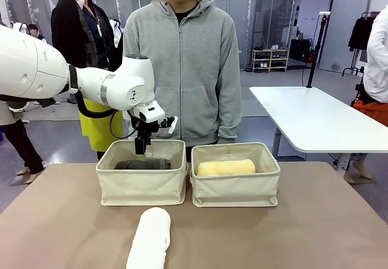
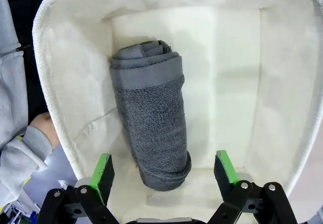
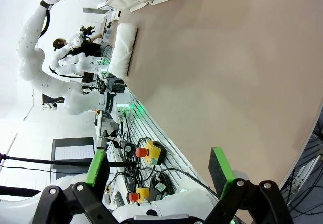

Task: Divide the towels into two baskets.
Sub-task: Pick up one hotel-folded towel from the bottom of the table and place it in the Fabric basket indicated by the person.

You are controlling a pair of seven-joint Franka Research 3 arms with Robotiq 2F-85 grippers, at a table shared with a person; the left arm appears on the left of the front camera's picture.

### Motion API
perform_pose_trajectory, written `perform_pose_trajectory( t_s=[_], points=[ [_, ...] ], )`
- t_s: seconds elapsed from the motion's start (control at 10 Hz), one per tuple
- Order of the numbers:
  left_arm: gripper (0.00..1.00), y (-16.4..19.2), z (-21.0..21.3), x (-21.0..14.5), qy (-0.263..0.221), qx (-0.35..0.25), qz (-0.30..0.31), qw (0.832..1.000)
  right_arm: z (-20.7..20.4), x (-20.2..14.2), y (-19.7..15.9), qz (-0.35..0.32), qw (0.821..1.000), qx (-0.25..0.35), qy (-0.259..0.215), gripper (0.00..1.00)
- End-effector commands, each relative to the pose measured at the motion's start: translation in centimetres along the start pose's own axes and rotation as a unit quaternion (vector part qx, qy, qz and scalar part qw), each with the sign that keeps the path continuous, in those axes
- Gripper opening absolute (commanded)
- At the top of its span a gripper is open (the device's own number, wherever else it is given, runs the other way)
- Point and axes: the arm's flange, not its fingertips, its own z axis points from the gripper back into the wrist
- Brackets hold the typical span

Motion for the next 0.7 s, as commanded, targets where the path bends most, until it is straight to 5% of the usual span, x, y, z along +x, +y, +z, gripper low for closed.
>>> perform_pose_trajectory(
  t_s=[0.0,0.2,0.4,0.6],
  points=[
    [1.0,0.4,0.2,-0.4,0.001,0.003,-0.005,1.0,0.0,-0.3,0.3,-0.003,1.0,-0.007,0.003,1.0],
    [1.0,0.0,0.1,0.0,0.0,0.001,0.0,1.0,0.0,-0.3,0.3,-0.003,1.0,-0.007,0.003,1.0],
    [1.0,-1.0,5.5,-1.7,-0.103,-0.05,0.052,0.992,0.0,-0.3,0.3,-0.003,1.0,-0.007,0.003,1.0],
    [1.0,-4.2,9.1,-5.2,-0.155,-0.095,0.101,0.978,0.0,-0.3,0.3,-0.003,1.0,-0.007,0.003,1.0]
  ],
)
